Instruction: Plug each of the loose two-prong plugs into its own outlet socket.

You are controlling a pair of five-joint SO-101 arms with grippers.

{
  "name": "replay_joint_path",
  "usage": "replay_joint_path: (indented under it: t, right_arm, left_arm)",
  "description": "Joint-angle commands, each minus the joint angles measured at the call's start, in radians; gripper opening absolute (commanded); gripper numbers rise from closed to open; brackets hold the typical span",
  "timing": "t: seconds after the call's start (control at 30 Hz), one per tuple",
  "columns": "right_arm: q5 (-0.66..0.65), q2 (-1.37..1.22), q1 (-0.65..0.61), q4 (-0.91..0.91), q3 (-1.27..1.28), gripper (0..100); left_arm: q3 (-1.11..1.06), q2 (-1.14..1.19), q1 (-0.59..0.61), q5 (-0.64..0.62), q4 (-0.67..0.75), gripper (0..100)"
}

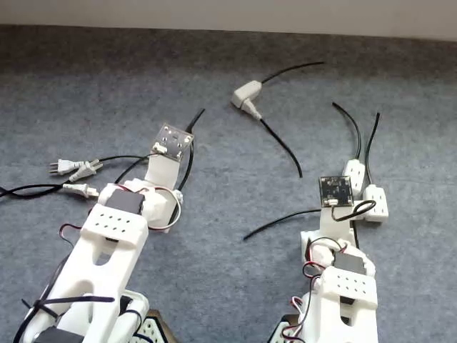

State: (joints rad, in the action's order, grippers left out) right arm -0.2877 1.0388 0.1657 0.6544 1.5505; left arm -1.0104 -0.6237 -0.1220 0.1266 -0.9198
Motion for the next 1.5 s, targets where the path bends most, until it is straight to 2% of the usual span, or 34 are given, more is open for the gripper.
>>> replay_joint_path:
  t: [0.0, 0.37, 0.5, 0.77, 1.0, 1.23, 1.47]
  right_arm:
    - [0.006, -0.005, -0.013, -0.021, -0.001, 0.7]
    - [0.006, -0.005, -0.013, -0.021, -0.001, 0.7]
    - [0.006, -0.005, -0.013, -0.021, -0.001, 0.7]
    - [0.006, -0.005, -0.013, -0.021, -0.001, 0.7]
    - [0.006, -0.005, -0.013, -0.021, -0.001, 0.7]
    - [0.008, -0.005, -0.013, -0.021, -0.001, 0.7]
    - [0.008, -0.005, -0.012, -0.021, -0.001, 0.7]
  left_arm:
    - [0.002, -0.024, 0.001, 0.0, 0.012, 1]
    - [-0.035, -0.047, 0.008, 0.0, -0.034, 1]
    - [-0.068, -0.185, 0.008, 0.0, -0.097, 1]
    - [-0.295, -0.519, 0.01, 0.032, -0.124, 1]
    - [-0.332, -0.638, 0.101, 0.06, -0.207, 1]
    - [-0.372, -0.639, 0.12, 0.068, -0.161, 1]
    - [-0.383, -0.638, 0.117, 0.066, -0.035, 1]
